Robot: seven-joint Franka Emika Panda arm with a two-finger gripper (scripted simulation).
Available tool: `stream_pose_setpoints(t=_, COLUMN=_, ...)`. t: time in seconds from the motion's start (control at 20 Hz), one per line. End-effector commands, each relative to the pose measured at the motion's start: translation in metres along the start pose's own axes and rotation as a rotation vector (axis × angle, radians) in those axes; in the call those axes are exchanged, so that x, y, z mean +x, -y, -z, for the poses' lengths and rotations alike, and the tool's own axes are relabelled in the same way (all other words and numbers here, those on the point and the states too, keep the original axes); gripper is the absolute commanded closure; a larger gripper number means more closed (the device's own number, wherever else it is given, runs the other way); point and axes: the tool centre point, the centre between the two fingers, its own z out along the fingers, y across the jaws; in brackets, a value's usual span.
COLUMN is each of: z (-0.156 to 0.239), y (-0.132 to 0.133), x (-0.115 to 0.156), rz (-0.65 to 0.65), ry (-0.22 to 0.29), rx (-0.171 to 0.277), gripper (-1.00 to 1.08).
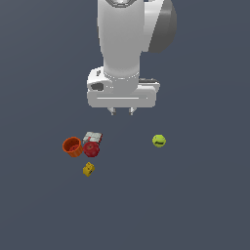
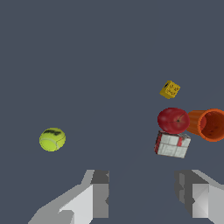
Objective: Pick up a designated object from a clutter of objects.
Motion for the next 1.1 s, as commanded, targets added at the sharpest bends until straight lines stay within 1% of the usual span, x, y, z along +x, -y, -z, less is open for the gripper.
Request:
stream_pose_setpoints(t=0.0, z=-0.002, y=-0.004, x=0.002, rz=-0.007, ry=0.008, rx=0.003, gripper=-0.2)
stream_pose_setpoints(t=0.25, z=-0.011, y=-0.021, x=0.01, rz=-0.034, ry=0.041, rx=0.015, gripper=-0.2)
stream_pose_setpoints(t=0.5, z=-0.026, y=-0.049, x=0.02, rz=-0.078, ry=0.093, rx=0.037, gripper=-0.2)
stream_pose_setpoints(t=0.7, z=-0.045, y=-0.081, x=0.029, rz=-0.124, ry=0.147, rx=0.062, gripper=-0.2)
stream_pose_setpoints(t=1.05, z=-0.086, y=-0.145, x=0.038, rz=-0.211, ry=0.253, rx=0.12, gripper=-0.2)
